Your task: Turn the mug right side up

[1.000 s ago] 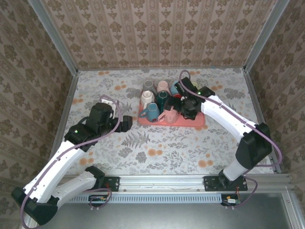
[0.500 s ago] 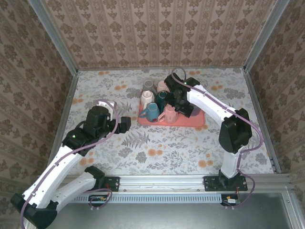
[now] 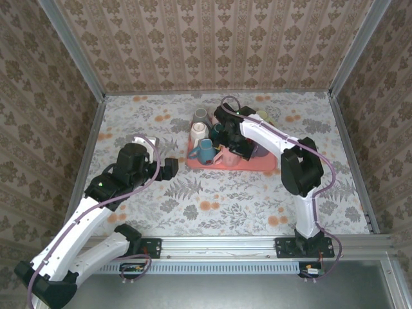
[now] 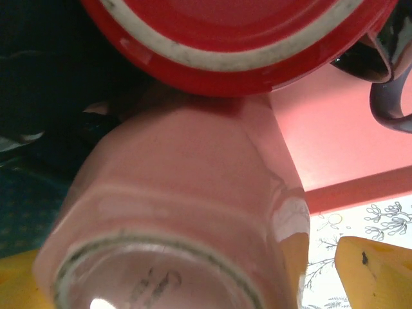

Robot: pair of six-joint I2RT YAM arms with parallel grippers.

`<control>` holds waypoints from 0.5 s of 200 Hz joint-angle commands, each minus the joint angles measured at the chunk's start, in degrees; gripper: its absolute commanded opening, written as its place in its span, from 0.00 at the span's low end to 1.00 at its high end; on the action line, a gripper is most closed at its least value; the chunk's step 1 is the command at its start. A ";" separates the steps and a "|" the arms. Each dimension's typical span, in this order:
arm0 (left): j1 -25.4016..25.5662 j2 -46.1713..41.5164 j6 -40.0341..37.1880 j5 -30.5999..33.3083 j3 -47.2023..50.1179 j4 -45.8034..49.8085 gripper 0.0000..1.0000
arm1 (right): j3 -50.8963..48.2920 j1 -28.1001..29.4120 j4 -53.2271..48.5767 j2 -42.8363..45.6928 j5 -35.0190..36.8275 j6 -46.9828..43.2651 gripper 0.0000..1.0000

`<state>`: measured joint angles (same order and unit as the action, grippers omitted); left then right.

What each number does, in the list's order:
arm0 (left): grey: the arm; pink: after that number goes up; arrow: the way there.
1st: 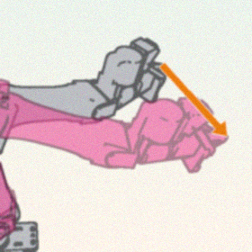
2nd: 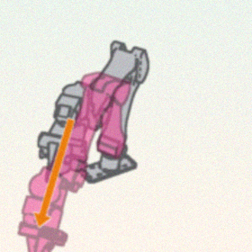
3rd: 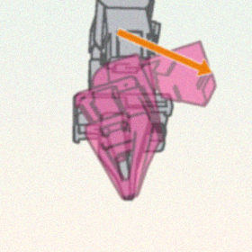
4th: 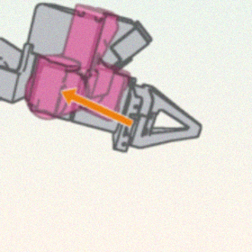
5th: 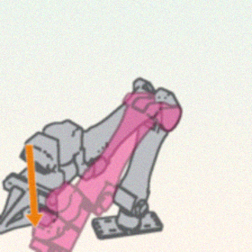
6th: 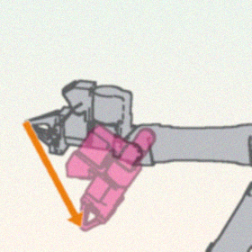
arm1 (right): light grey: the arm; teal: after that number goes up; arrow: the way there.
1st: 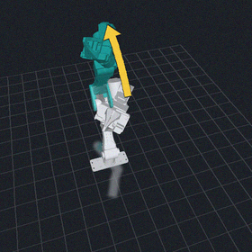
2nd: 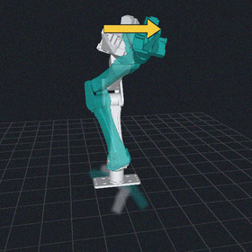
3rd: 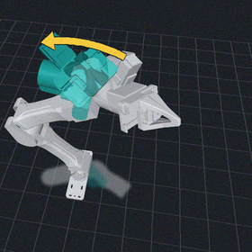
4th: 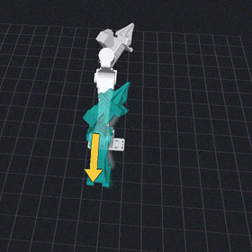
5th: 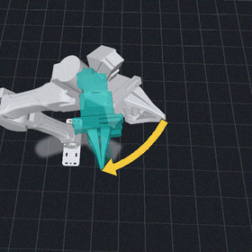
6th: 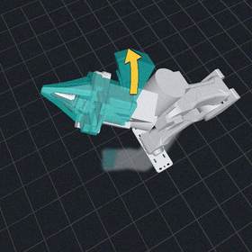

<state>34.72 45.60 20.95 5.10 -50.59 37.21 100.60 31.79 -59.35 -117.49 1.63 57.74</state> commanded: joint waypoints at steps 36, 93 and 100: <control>-0.60 -0.52 -1.19 -1.33 0.67 -0.91 1.00 | 1.12 -0.59 -0.27 -2.26 0.38 -2.47 0.85; -0.57 -0.35 -1.70 -0.67 0.95 -0.82 1.00 | -3.85 -1.03 4.60 3.84 -0.06 -4.18 0.64; -0.54 -0.31 -1.70 -0.58 0.96 -0.78 1.00 | -5.11 -1.07 5.54 5.55 -0.05 -4.36 0.63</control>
<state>34.70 45.63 20.51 4.43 -50.24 36.84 98.91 31.48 -56.86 -117.19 1.19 54.98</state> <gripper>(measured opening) 0.998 0.719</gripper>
